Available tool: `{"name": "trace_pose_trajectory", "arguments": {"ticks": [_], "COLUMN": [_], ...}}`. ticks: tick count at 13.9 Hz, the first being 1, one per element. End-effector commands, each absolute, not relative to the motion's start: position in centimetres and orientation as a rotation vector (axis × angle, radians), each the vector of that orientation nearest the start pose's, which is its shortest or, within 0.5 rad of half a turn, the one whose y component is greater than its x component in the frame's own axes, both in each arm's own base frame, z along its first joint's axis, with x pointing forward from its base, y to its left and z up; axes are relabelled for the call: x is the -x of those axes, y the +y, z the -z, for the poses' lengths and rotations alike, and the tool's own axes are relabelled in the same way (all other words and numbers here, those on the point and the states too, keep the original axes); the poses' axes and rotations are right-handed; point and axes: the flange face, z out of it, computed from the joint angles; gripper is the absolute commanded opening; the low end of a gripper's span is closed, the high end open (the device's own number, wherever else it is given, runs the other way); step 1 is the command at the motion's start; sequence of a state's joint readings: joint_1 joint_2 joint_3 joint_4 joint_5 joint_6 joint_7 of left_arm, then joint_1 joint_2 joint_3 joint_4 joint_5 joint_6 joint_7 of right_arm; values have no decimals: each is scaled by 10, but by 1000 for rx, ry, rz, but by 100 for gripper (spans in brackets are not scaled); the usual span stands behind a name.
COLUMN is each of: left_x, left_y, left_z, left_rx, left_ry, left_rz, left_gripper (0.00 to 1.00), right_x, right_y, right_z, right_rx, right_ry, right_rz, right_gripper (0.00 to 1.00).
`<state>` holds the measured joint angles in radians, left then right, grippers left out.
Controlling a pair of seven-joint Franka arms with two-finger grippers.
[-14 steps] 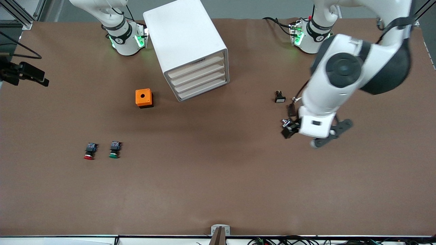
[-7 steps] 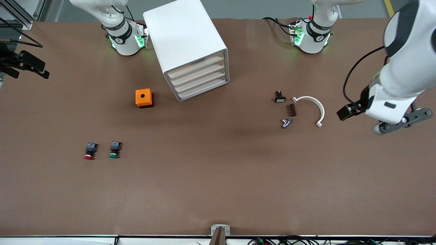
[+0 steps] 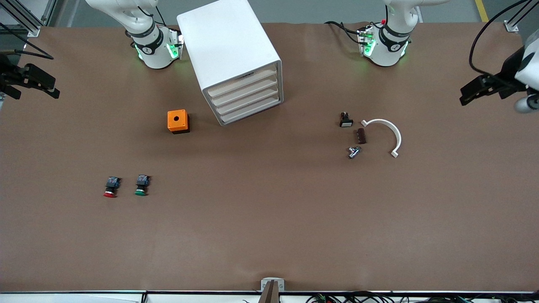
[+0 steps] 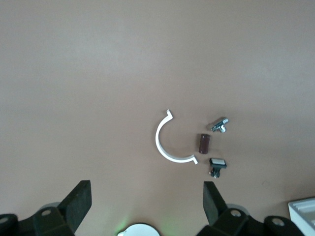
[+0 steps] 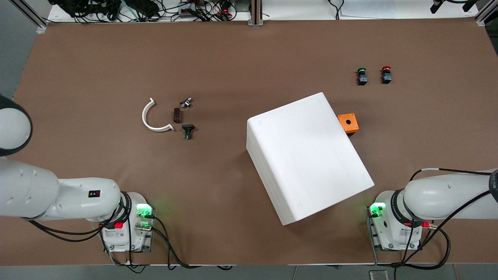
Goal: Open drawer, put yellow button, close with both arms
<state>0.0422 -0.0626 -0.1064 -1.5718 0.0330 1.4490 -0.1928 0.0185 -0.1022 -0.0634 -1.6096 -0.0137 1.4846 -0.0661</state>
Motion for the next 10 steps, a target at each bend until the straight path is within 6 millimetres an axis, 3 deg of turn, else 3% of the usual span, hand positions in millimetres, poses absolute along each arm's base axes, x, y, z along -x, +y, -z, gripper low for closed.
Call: {"name": "trace_pose_trajectory", "arguments": {"ticks": [1,4,10], "left_x": [-497,-475,-479], "left_y": [-44,-50,-50], "left_z": [-646,-649,-661], "left_rx": [3100,3093,3098], "left_ry": [-161,-142,-59], "left_rz": [-47,-22,4], "left_gripper": [100,100,100], "right_x": [-503,-503,-498], "right_y": [-29,-28,-26], "right_z": [-660,-659,-658], "right_rx": [3164,3162,3145], "right_ry": [-55,-55,-33], "right_rz": [-20,-27,-37], "right_gripper": [100,100,100]}}
